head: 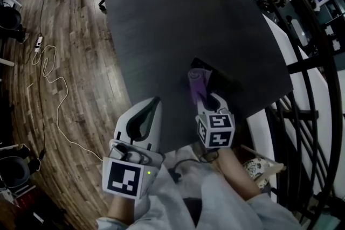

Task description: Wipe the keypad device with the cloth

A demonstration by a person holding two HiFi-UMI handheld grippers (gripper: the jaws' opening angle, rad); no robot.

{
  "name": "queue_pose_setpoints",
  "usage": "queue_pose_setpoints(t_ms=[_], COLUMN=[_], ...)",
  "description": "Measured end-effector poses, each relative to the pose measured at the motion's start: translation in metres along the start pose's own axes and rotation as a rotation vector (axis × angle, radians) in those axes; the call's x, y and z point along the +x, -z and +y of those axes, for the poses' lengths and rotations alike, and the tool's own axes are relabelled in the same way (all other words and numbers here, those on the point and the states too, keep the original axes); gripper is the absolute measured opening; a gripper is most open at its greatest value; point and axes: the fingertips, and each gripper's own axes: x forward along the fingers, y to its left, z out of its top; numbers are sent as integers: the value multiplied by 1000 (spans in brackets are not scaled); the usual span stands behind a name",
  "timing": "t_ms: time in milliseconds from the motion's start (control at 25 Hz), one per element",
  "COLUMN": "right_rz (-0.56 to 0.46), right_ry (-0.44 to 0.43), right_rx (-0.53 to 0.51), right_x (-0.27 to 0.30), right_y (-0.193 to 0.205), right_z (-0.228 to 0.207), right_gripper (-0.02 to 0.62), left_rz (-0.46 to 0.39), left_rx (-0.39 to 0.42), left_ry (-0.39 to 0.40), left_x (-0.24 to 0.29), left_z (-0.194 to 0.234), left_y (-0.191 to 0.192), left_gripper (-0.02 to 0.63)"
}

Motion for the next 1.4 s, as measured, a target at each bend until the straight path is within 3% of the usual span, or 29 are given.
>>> queue_pose_setpoints(t_ms=[1040,1200,1400], right_rz=[-14,-42,-105], right_ry=[132,168,215], right_rx=[58,18,-108], right_x=[-54,-70,-88], right_y=[21,14,-16], right_z=[-69,-81,-96], right_gripper=[84,84,84], left_rz=[-26,-34,-48], left_rx=[25,26,27], left_ry=[87,90,90], left_x=[15,14,12], left_z=[-39,-39,-40], left_y=[-13,-16,-20], left_gripper=[11,11,11])
